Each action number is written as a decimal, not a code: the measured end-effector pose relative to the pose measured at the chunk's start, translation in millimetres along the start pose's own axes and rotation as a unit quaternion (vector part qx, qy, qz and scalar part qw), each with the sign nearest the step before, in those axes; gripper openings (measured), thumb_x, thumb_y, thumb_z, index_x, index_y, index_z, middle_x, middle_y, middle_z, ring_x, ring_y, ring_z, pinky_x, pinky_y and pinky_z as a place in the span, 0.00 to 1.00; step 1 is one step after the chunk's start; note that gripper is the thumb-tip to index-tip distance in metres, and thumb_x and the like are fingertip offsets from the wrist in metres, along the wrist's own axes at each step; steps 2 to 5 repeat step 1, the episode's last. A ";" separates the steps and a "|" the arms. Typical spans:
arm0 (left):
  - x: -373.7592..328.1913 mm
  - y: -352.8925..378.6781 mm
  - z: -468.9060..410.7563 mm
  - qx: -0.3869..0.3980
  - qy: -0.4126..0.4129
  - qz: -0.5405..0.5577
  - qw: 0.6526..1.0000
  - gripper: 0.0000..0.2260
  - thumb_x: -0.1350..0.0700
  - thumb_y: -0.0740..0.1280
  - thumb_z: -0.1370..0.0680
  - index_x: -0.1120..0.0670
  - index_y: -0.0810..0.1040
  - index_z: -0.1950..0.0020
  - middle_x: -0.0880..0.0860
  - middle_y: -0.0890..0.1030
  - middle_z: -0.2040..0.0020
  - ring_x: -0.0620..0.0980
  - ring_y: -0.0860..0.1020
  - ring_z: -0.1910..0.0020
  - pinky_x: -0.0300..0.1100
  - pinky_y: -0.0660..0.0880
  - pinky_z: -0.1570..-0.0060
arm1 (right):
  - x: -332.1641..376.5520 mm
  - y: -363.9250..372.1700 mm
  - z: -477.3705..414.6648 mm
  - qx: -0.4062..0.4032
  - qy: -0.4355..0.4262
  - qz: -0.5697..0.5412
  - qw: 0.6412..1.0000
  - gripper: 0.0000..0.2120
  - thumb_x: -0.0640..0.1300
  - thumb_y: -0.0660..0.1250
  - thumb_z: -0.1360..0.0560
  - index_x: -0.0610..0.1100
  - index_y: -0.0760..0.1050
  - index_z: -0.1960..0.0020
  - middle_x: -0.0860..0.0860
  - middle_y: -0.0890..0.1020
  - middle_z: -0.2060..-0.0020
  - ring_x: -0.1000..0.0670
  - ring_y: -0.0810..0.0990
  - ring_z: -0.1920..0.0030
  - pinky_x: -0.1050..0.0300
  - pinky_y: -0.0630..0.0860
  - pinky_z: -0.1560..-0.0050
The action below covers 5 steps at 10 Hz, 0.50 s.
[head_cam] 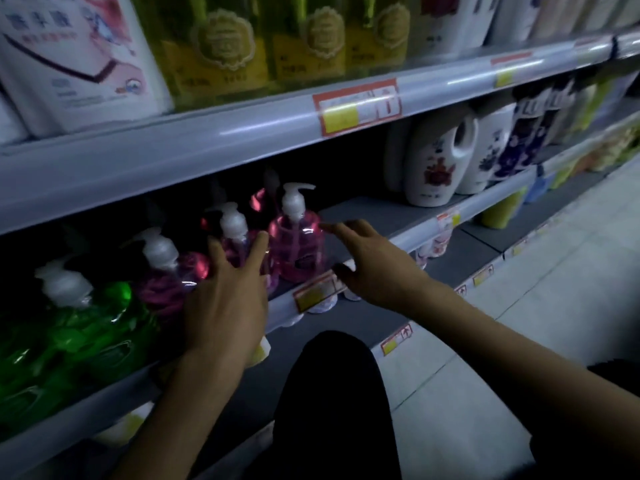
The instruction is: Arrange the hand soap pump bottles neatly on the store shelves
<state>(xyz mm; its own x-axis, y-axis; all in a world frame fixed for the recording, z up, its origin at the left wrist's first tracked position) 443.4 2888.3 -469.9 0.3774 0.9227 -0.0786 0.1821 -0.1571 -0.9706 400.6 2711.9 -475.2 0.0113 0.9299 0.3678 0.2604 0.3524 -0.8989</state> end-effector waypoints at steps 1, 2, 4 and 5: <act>-53.1 -32.6 13.2 -0.085 0.048 0.018 0.995 0.17 0.53 0.63 0.22 0.48 0.71 0.34 0.62 0.71 0.36 0.64 0.76 0.50 0.52 0.73 0.56 | -57.5 -35.4 15.6 0.002 0.065 0.061 0.996 0.21 0.52 0.62 0.25 0.56 0.67 0.32 0.47 0.74 0.37 0.42 0.76 0.39 0.45 0.75 0.43; -53.1 -32.6 13.2 -0.085 0.048 0.018 0.995 0.17 0.53 0.63 0.22 0.48 0.71 0.34 0.62 0.71 0.36 0.64 0.76 0.50 0.52 0.73 0.56 | -57.5 -35.4 15.6 0.002 0.065 0.061 0.996 0.21 0.52 0.62 0.25 0.56 0.67 0.32 0.47 0.74 0.37 0.42 0.76 0.39 0.45 0.75 0.43; -53.1 -32.6 13.2 -0.085 0.048 0.018 0.995 0.17 0.53 0.63 0.22 0.48 0.71 0.34 0.62 0.71 0.36 0.64 0.76 0.50 0.52 0.73 0.56 | -57.5 -35.4 15.6 0.002 0.065 0.061 0.996 0.21 0.52 0.62 0.25 0.56 0.67 0.32 0.47 0.74 0.37 0.42 0.76 0.39 0.45 0.75 0.43; -53.1 -32.6 13.2 -0.085 0.048 0.018 0.995 0.17 0.53 0.63 0.22 0.48 0.71 0.34 0.62 0.71 0.36 0.64 0.76 0.50 0.52 0.73 0.56 | -57.5 -35.4 15.6 0.002 0.065 0.061 0.996 0.21 0.52 0.62 0.25 0.56 0.67 0.32 0.47 0.74 0.37 0.42 0.76 0.39 0.45 0.75 0.43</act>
Point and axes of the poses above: each hand's wrist, its own z-axis away from the middle knuckle, its own y-axis out of the palm, x = y × z, the point moved 10 cm from there along -z, towards the middle knuckle
